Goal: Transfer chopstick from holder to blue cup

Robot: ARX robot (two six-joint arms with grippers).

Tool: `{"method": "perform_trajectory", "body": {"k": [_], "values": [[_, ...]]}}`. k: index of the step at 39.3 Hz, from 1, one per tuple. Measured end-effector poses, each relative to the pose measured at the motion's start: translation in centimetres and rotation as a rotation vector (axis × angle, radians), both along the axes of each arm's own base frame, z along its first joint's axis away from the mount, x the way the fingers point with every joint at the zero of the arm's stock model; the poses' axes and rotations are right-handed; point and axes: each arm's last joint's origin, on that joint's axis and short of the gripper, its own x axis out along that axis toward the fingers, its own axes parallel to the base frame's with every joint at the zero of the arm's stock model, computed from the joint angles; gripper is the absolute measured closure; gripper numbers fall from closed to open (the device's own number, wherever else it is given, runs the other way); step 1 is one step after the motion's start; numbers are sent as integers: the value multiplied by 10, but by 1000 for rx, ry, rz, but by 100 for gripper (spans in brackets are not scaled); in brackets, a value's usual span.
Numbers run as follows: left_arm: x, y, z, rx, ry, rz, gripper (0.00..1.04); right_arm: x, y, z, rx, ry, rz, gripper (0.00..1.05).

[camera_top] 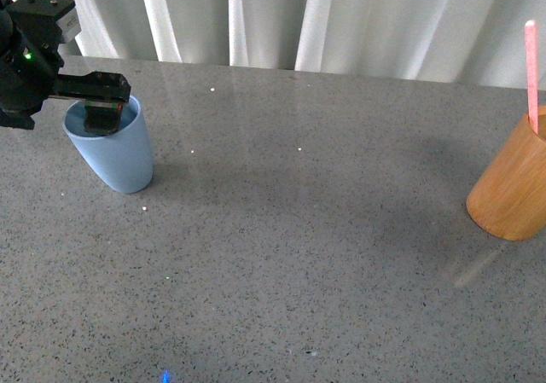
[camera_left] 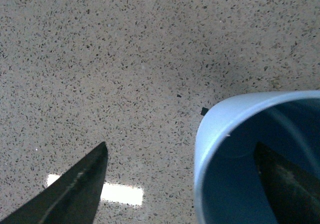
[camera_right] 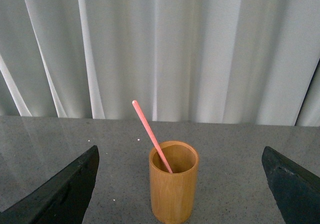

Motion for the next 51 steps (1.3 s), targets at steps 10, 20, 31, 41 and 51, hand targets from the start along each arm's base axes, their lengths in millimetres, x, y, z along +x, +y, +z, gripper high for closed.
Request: {"method": "perform_trajectory", "body": {"k": [10, 20, 31, 41, 51], "values": [[3, -15, 6, -33, 1, -29, 66, 0, 0, 0, 0, 0, 0, 10], [1, -28, 0, -32, 34, -53, 101, 0, 0, 0, 0, 0, 0, 10], [-9, -36, 32, -30, 21, -158, 101, 0, 0, 0, 0, 0, 0, 10], [-36, -71, 102, -24, -74, -355, 101, 0, 0, 0, 0, 0, 0, 10], [-58, -128, 87, -59, -26, -519, 101, 0, 0, 0, 0, 0, 0, 10]]}}
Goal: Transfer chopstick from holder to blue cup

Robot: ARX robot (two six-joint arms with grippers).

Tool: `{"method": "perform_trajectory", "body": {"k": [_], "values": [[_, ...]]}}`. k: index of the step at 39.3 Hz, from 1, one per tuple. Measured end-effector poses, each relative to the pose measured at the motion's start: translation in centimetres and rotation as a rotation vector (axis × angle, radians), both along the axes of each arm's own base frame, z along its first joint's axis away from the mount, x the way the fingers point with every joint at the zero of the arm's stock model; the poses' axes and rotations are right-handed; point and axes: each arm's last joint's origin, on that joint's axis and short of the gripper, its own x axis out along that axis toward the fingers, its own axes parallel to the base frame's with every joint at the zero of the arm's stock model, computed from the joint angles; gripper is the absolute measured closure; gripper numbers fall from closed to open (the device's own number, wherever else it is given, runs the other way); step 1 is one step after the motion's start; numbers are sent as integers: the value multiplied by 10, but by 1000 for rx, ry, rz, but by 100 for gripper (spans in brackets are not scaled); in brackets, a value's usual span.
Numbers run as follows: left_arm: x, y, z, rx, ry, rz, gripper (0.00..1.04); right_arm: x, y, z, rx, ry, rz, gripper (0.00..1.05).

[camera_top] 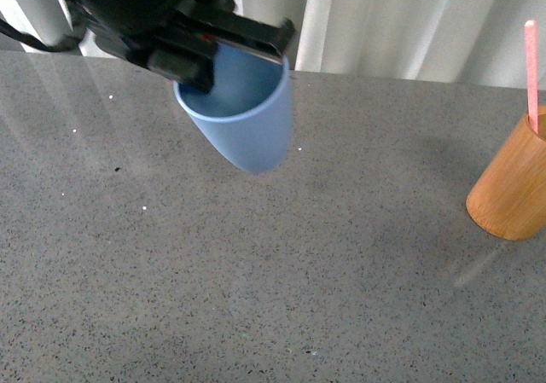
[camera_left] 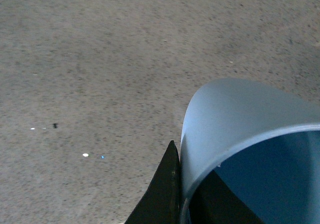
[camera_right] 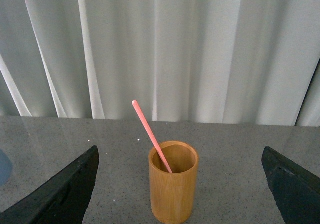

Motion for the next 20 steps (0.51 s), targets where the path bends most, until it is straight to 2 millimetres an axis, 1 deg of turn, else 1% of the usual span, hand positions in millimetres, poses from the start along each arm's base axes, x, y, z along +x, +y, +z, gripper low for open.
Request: {"method": "perform_trajectory", "body": {"k": [4, 6, 8, 11, 16, 20], "values": [[-4, -19, -13, -5, 21, -28, 101, 0, 0, 0, 0, 0, 0, 10], [-5, -32, -25, -9, 36, -46, 101, 0, 0, 0, 0, 0, 0, 10], [-6, -40, -34, -6, 52, -55, 101, 0, 0, 0, 0, 0, 0, 10], [-7, -55, -53, 2, 86, -68, 101, 0, 0, 0, 0, 0, 0, 10], [-4, -67, -67, 15, 104, -70, 101, 0, 0, 0, 0, 0, 0, 10], [1, -72, -75, 35, 104, -61, 101, 0, 0, 0, 0, 0, 0, 10]]}}
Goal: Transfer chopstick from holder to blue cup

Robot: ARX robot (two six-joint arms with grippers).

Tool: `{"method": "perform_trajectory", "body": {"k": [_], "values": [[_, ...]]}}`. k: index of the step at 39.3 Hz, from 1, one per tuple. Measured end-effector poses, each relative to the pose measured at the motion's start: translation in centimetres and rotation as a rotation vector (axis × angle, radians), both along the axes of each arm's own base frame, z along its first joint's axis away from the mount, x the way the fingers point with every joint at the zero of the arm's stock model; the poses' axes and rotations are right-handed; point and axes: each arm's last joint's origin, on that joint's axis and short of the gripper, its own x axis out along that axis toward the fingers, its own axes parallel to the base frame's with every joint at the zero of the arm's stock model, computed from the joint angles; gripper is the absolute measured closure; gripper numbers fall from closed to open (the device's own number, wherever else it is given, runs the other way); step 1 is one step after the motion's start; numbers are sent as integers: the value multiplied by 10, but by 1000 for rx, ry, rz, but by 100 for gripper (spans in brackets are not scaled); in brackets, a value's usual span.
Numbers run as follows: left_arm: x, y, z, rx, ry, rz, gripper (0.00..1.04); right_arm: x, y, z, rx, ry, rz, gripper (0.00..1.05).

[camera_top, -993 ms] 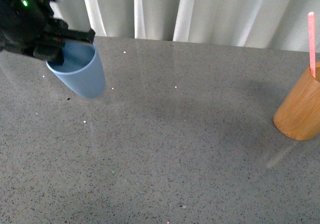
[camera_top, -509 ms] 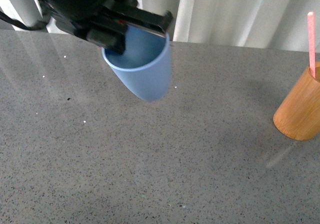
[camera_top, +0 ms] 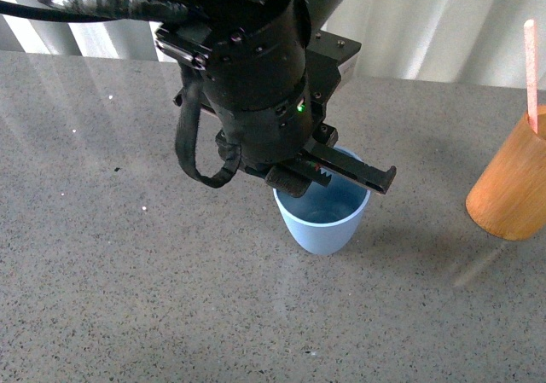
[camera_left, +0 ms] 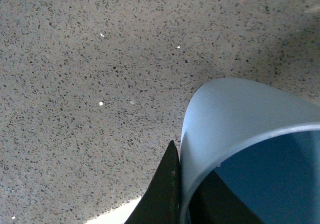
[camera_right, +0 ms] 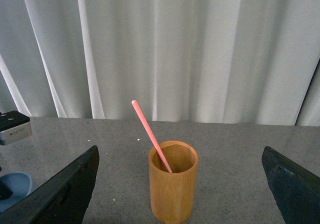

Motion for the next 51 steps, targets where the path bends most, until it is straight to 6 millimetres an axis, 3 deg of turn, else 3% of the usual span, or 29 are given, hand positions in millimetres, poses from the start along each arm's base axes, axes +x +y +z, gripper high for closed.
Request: {"method": "perform_trajectory", "body": {"k": [15, 26, 33, 39, 43, 46, 51], "values": [[7, -2, -11, 19, 10, 14, 101, 0, 0, 0, 0, 0, 0, 10], [14, 6, -7, -21, 3, 47, 61, 0, 0, 0, 0, 0, 0, 10], [23, 25, 21, -71, -83, 108, 33, 0, 0, 0, 0, 0, 0, 10], [16, 56, 65, -188, -273, 198, 6, 0, 0, 0, 0, 0, 0, 10], [-6, 90, 98, -306, -513, 311, 7, 0, 0, 0, 0, 0, 0, 10], [-34, 116, 116, -356, -715, 404, 7, 0, 0, 0, 0, 0, 0, 10], [-49, 127, 127, -389, -789, 436, 7, 0, 0, 0, 0, 0, 0, 10]]}}
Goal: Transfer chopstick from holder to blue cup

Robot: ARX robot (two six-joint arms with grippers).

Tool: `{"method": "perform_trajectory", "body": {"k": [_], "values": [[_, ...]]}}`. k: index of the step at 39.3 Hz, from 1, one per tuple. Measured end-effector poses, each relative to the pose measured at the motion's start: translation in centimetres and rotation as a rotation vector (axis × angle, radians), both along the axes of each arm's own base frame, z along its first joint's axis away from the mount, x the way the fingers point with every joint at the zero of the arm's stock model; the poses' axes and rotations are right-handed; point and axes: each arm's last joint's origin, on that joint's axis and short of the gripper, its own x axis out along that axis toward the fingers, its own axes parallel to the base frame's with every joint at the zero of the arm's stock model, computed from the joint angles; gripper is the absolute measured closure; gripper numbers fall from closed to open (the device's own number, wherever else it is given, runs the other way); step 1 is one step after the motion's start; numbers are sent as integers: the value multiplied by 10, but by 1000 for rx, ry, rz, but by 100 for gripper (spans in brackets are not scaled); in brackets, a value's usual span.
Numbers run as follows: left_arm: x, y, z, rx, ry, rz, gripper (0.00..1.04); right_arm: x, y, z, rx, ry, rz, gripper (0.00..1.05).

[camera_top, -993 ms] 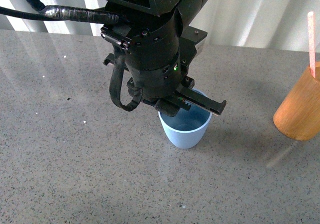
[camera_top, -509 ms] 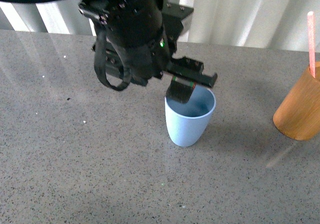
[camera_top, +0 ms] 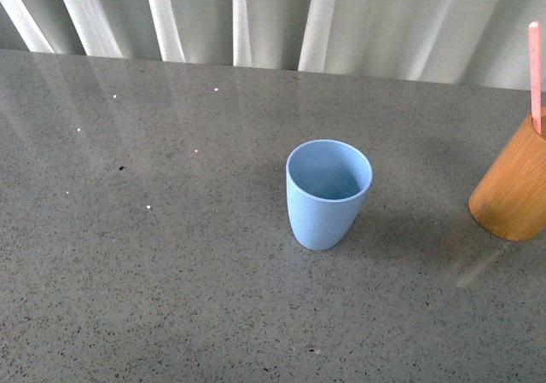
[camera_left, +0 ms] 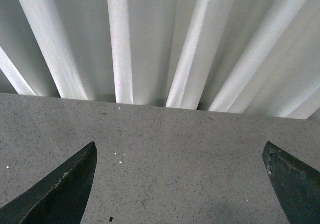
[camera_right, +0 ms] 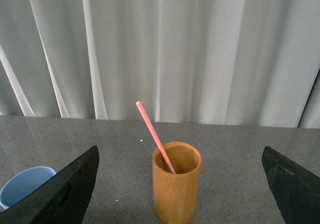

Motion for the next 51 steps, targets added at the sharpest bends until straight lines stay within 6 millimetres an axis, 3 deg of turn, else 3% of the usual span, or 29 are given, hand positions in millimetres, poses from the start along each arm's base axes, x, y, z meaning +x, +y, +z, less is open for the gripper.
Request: {"method": "perform_trajectory", "body": {"k": [3, 9, 14, 19, 36, 51], "values": [[1, 1, -8, 18, -14, 24, 10, 0, 0, 0, 0, 0, 0, 10], [-31, 26, -33, 38, -232, 62, 42, 0, 0, 0, 0, 0, -1, 10], [-62, 50, -48, 49, -246, 81, 73, 0, 0, 0, 0, 0, 0, 10], [-84, 62, -63, 57, -230, 67, 100, 0, 0, 0, 0, 0, 0, 10], [-126, 81, -81, 59, -238, 72, 101, 0, 0, 0, 0, 0, 0, 10], [-150, 93, -93, 59, -250, 77, 101, 0, 0, 0, 0, 0, 0, 10]]}}
